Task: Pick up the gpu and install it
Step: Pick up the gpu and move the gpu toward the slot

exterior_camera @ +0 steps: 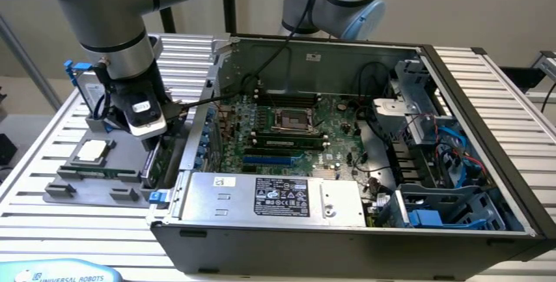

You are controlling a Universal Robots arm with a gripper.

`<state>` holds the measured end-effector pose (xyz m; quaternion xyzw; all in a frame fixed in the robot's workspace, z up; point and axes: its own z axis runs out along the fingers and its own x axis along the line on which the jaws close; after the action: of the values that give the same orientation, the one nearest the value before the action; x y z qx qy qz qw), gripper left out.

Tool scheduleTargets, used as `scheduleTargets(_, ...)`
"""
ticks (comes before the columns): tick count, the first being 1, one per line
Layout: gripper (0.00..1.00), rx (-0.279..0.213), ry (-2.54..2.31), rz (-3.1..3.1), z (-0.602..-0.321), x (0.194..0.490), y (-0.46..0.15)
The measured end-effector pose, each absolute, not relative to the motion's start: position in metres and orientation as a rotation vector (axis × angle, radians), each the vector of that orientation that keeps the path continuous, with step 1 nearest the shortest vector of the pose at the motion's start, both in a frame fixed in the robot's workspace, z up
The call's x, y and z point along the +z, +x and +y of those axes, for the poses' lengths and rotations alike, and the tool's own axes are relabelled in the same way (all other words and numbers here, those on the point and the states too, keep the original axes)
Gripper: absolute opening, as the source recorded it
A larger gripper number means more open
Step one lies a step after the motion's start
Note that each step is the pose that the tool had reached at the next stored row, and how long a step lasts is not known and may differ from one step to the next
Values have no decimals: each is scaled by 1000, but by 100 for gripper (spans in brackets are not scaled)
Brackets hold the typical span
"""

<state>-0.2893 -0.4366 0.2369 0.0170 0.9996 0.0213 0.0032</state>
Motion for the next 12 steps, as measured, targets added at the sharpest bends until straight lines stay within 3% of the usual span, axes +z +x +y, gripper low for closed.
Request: scheduleTargets(12, 26, 67, 53, 3134, -437, 237, -289)
